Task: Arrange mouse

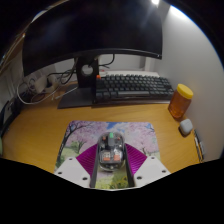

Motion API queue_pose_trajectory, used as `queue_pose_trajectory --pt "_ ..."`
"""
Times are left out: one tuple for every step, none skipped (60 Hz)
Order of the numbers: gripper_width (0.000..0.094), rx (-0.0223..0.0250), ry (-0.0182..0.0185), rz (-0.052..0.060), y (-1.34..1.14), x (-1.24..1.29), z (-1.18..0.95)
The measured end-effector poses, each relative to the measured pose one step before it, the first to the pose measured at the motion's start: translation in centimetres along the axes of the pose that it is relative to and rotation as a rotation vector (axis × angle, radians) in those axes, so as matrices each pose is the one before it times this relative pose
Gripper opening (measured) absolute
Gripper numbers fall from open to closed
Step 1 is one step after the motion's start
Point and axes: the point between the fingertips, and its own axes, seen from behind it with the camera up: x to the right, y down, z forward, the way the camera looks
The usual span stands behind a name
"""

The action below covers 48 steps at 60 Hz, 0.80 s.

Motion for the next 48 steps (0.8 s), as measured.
queue_pose_trajectory --pt "0.0453 -0.00369 -0.00624 -0.0035 0.043 -0.070 0.024" --pt "0.0465 -0.00143 -0.00690 -0.0049 0.033 -0.028 0.022" --pt "0.0486 -0.00053 -0.00721 -0.0045 -0.016 -0.014 -0.035" --pt "0.0524 -0.00079 -0.00259 -0.0041 -0.029 0.077 -0.055" --pt "0.0595 0.00026 0.00107 -0.0039 -0.069 0.150 -0.085" --pt "0.0667 0.00250 0.00335 -0.0037 -0.125 0.175 -0.134" --pt "0.0738 0.00771 0.00255 -0.0050 -0.152 0.231 -0.069" --pt "0.0810 0.00445 0.00545 -0.0031 -0.224 0.157 -0.299" --pt "0.0881 0.00520 0.00473 -0.0021 -0.199 0.220 -0.176" --pt "0.0846 0.00129 0.00259 -0.0023 -0.144 0.122 -0.263" --pt "0.0836 -0.00070 0.00376 0.0006 -0.121 0.099 -0.324" --pt "0.0844 -0.00104 0.00136 0.0035 -0.134 -0.011 -0.382" --pt "0.0857 -0.00044 -0.00072 0.0035 -0.164 -0.093 -0.376" --pt "0.0858 -0.00103 -0.00425 0.0047 -0.162 -0.202 -0.524" --pt "0.0858 -0.00128 -0.00513 0.0039 -0.154 -0.266 -0.565" --pt "0.0857 -0.00440 -0.00472 0.0044 -0.151 -0.320 -0.582" --pt "0.0858 -0.00308 -0.00630 0.0034 -0.089 -0.327 -0.638" --pt "0.0857 -0.00348 -0.00596 0.0028 -0.129 -0.404 -0.668" --pt "0.0858 -0.00365 -0.00616 0.0017 -0.120 -0.445 -0.711" --pt "0.0860 -0.00042 -0.00346 0.0009 -0.101 -0.607 -0.720" --pt "0.0860 -0.00203 -0.00493 -0.0015 -0.120 -0.560 -0.798" --pt "0.0859 0.00096 -0.00562 -0.0039 -0.164 -0.584 -0.767" --pt "0.0859 0.00144 -0.00508 -0.0060 -0.157 -0.616 -0.778" --pt "0.0859 0.00257 -0.00479 -0.0079 -0.136 -0.638 -0.727" --pt "0.0860 0.00308 -0.00565 -0.0081 -0.139 -0.692 -0.724" --pt "0.0859 0.00398 -0.00597 -0.0071 -0.135 -0.717 -0.711" --pt "0.0859 0.00615 -0.00716 -0.0059 -0.193 -0.747 -0.647" --pt "0.0860 0.01031 -0.00903 -0.0037 -0.178 -0.849 -0.479" --pt "0.0860 0.00808 -0.00687 -0.0037 -0.189 -0.828 -0.610" --pt "0.0859 0.00607 -0.00899 -0.0029 -0.165 -0.789 -0.549" --pt "0.0858 0.00480 -0.00903 -0.0023 -0.125 -0.826 -0.455" --pt "0.0859 0.00364 -0.00845 -0.0026 -0.056 -0.840 -0.377" --pt "0.0857 0.00268 -0.00843 -0.0028 -0.027 -0.806 -0.324" --pt "0.0856 0.00243 -0.00758 -0.0026 -0.027 -0.793 -0.260" --pt "0.0855 0.00430 -0.00779 -0.0033 0.052 -0.715 -0.109" --pt "0.0856 0.00033 -0.00350 -0.0042 0.028 -0.695 -0.167" --pt "0.0855 -0.00250 -0.00334 -0.0053 0.076 -0.647 -0.172" --pt "0.0853 -0.00363 -0.00231 -0.0054 0.126 -0.627 -0.109" --pt "0.0853 -0.00428 -0.00333 -0.0056 0.114 -0.658 -0.092" --pt "0.0854 -0.00246 -0.00454 -0.0057 0.083 -0.598 -0.091" --pt "0.0852 -0.00073 -0.00501 -0.0046 0.037 -0.583 -0.096" --pt "0.0849 0.00295 -0.00720 -0.0033 0.115 -0.434 -0.025" --pt "0.0849 0.00100 -0.00374 -0.0033 0.027 -0.446 -0.045" --pt "0.0853 0.00073 -0.00225 -0.0022 -0.038 -0.409 -0.048" --pt "0.0852 0.00009 -0.00133 -0.0024 0.006 -0.379 -0.033" --pt "0.0852 -0.00099 -0.00039 -0.0024 0.029 -0.312 -0.053" --pt "0.0853 -0.00167 0.00006 -0.0016 0.041 -0.261 -0.061" --pt "0.0854 -0.00134 -0.00107 -0.0007 0.060 -0.171 -0.126"
